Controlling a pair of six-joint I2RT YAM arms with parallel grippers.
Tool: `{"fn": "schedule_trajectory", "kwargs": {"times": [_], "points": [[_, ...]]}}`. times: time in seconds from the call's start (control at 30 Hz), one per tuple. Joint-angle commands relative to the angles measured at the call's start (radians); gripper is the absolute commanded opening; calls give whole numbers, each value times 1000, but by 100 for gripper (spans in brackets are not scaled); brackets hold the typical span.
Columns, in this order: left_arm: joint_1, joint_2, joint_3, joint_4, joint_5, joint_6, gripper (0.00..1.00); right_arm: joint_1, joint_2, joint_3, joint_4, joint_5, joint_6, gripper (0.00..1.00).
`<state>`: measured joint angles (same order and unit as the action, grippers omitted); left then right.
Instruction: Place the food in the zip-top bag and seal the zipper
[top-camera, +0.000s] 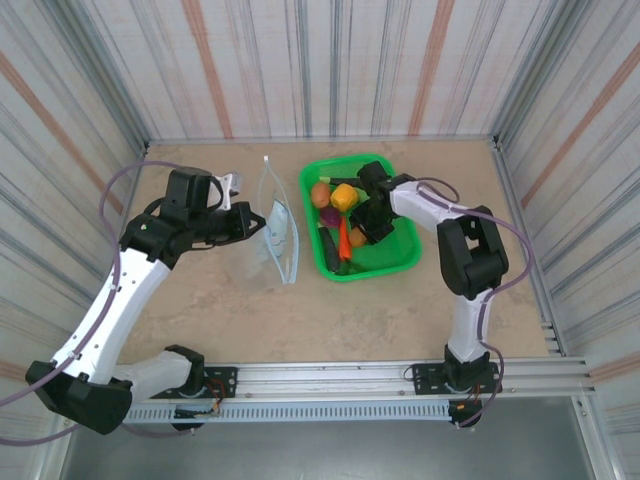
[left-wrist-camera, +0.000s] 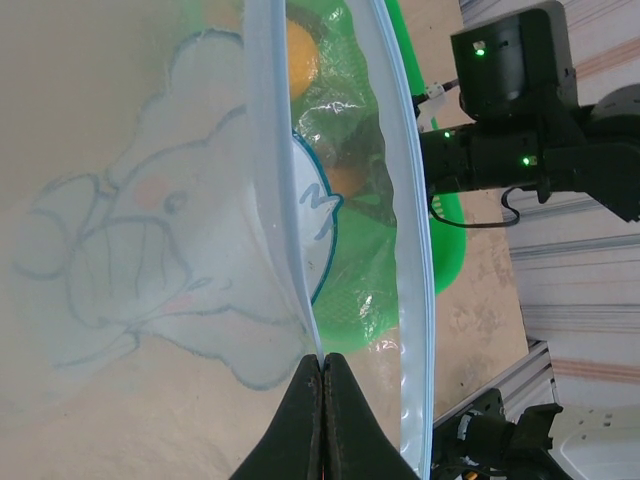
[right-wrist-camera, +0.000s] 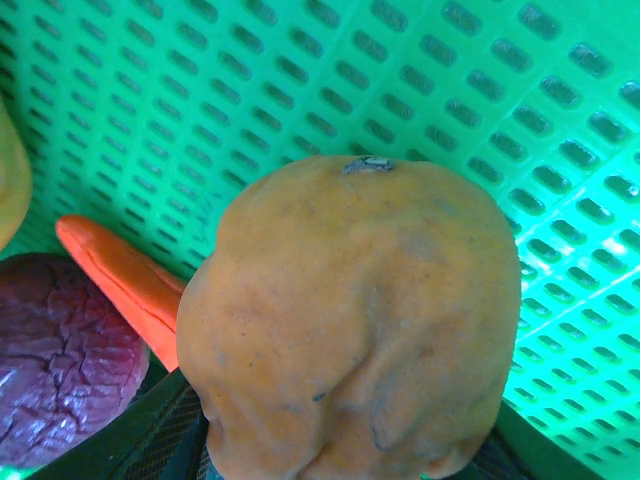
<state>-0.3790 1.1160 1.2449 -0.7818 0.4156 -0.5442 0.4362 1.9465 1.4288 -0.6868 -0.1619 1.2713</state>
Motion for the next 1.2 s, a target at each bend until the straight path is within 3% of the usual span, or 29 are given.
{"fn": "schedule_trajectory", "kwargs": {"times": [0.0,0.17,0.33,0.43,0.53,0.77,0.93,1.17], "points": [[3,-5,13,-24,9,-2,0,-23,-137,-68,80,7,-89,43],[-6,20,40,-41,28,13,0,-22,-360,-160,194,8,-257,41],[-9,34,46,-46,40,16,0,22,-609,-267,473,-194,-477,40],[-11,50,56,-49,46,16,0,88,-678,-256,544,-273,-539,38],[-13,69,65,-49,57,12,0,170,-670,-222,593,-346,-547,38],[-33,85,83,-38,77,7,0,320,-561,-168,622,-348,-574,38],[-38,65,88,-45,74,5,0,354,-498,-173,596,-299,-585,37],[-38,37,120,-79,55,18,0,372,-502,-214,491,-125,-628,40]]}}
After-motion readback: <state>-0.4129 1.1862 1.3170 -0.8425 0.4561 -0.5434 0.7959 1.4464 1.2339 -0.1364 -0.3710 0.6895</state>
